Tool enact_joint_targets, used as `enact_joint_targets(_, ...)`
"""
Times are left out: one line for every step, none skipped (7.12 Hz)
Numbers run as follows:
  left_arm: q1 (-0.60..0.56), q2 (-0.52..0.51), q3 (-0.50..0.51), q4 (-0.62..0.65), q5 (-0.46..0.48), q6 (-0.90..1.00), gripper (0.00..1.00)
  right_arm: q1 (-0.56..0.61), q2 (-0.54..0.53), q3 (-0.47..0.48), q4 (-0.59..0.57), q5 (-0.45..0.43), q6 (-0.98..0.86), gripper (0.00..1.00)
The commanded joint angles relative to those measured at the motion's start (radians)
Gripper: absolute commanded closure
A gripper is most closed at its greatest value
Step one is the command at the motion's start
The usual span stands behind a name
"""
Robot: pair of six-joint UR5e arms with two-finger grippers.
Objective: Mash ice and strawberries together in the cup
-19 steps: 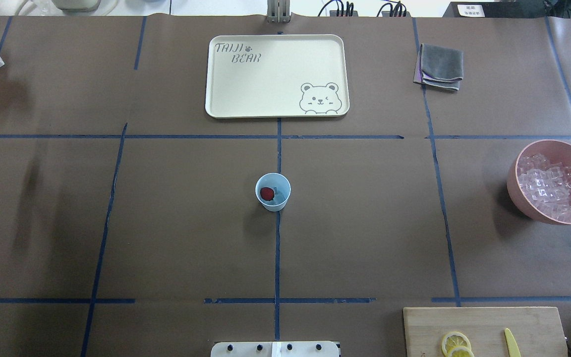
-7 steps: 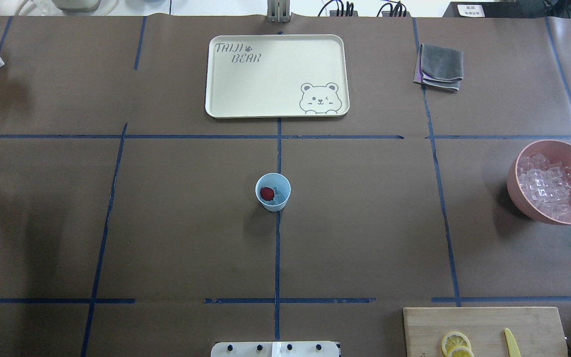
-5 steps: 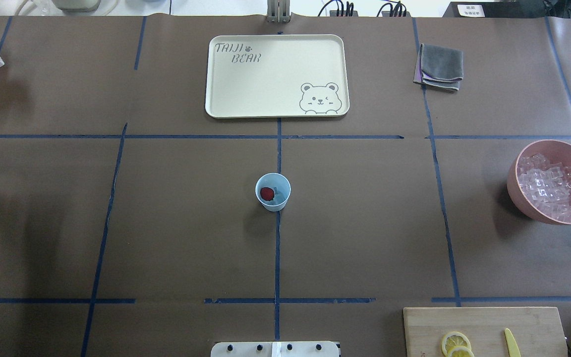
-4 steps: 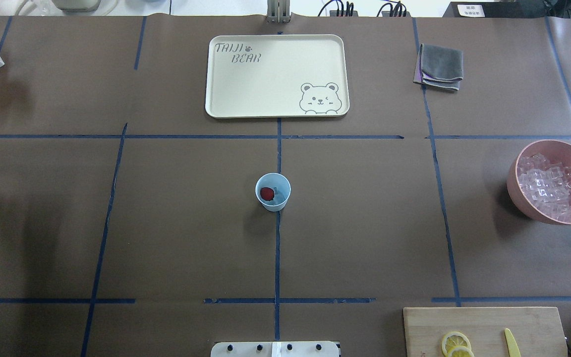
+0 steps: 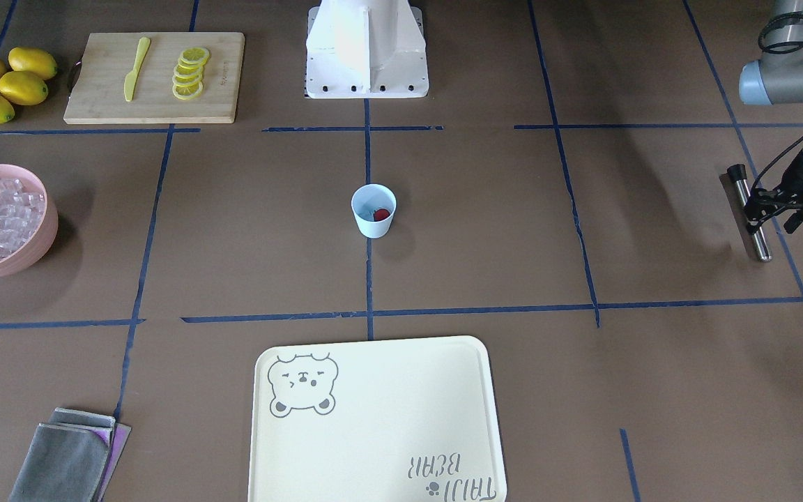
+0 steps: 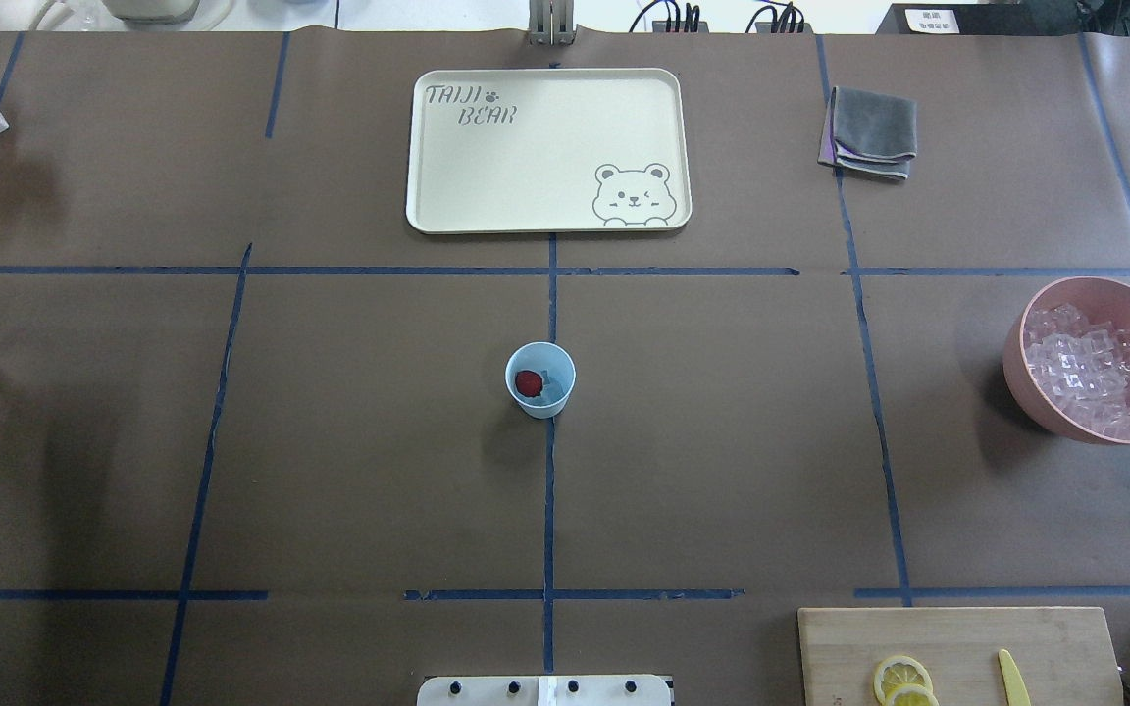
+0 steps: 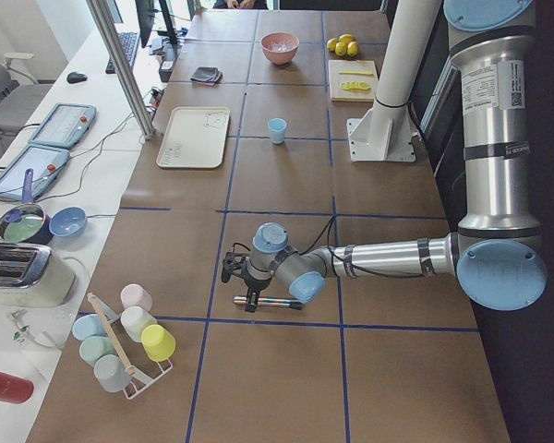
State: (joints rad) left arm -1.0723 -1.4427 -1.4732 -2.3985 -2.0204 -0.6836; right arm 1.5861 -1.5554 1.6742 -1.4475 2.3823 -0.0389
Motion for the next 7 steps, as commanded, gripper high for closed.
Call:
enact_joint_targets(-0.001, -0.015, -0.007, 0.028, -0.041, 0.001, 0.0, 0.0, 0.002, -0.004, -0.001, -0.002, -0.001, 0.0)
enact_joint_targets(-0.006, -0.024, -0.036, 0.088, -0.108, 0.012, 0.0, 0.0, 0.002, -0.004, -0.001, -0.002, -0.001, 0.0)
enact_joint_targets(-0.024, -0.025, -0.082, 0.172, -0.132, 0.095, 0.0, 0.0, 0.002, -0.004, -0.001, 0.001, -0.001, 0.0)
enact_joint_targets(-0.073, -0.025, -0.167, 0.344, -0.132, 0.233, 0.0, 0.0, 0.0, -0.004, -0.001, 0.002, -0.001, 0.0)
enact_joint_targets(-0.145, -0.062, -0.233, 0.528, -0.133, 0.388, 0.0, 0.0, 0.0, -0.008, -0.001, 0.002, -0.002, 0.0)
enact_joint_targets(-0.22, -0.121, -0.255, 0.702, -0.133, 0.55, 0.0, 0.0, 0.001, -0.01, -0.001, 0.003, 0.001, 0.0)
enact_joint_targets(-0.306, -0.143, -0.246, 0.788, -0.138, 0.663, 0.0, 0.0, 0.002, -0.017, -0.002, 0.003, 0.001, 0.0)
